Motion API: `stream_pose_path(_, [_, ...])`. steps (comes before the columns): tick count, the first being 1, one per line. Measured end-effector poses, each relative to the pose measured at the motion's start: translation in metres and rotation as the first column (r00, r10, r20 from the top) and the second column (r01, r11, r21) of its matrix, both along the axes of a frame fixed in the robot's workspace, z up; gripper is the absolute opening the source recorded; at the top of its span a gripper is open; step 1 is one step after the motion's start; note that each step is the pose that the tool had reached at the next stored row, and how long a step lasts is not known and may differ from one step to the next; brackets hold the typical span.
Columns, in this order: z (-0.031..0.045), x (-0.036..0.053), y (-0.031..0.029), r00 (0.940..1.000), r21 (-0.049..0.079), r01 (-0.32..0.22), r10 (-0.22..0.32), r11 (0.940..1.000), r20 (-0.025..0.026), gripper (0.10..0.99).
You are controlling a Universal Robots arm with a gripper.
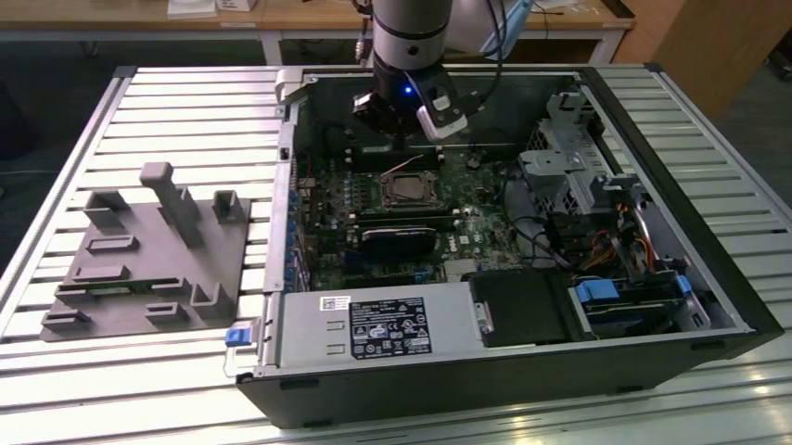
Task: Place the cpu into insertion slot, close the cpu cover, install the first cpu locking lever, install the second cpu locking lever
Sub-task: 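Install the first cpu locking lever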
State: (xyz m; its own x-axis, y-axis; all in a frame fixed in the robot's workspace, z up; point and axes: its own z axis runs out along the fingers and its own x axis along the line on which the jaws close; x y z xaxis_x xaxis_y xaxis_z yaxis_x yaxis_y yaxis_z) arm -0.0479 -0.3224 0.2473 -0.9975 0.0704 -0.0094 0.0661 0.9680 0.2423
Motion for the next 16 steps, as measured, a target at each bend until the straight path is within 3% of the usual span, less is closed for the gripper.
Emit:
stream_pose_path(3, [-0.0004,0.0000,0.0000,1.0000,0.000,0.000,0.000,1.0000,0.0024,0.106])
stream_pose_path(5, [-0.0014,0.0000,0.0000,1.0000,0.000,0.000,0.000,1.0000,0.0091,0.106])
stream_pose_path(8, [-0.0033,0.0000,-0.0001,0.9996,0.000,0.000,0.000,1.0000,0.0276,0.106])
stream_pose_path(10, [-0.0044,0.0000,0.0000,0.9990,-0.001,0.000,0.000,1.0000,0.0436,0.106])
stream_pose_path(11, [-0.0053,0.0000,0.0001,0.9988,-0.001,0.001,0.000,1.0000,0.0482,0.106])
stream_pose_path(16, [-0.0084,0.0002,0.0000,0.9984,-0.003,0.029,-0.029,0.9996,0.0490,0.106])
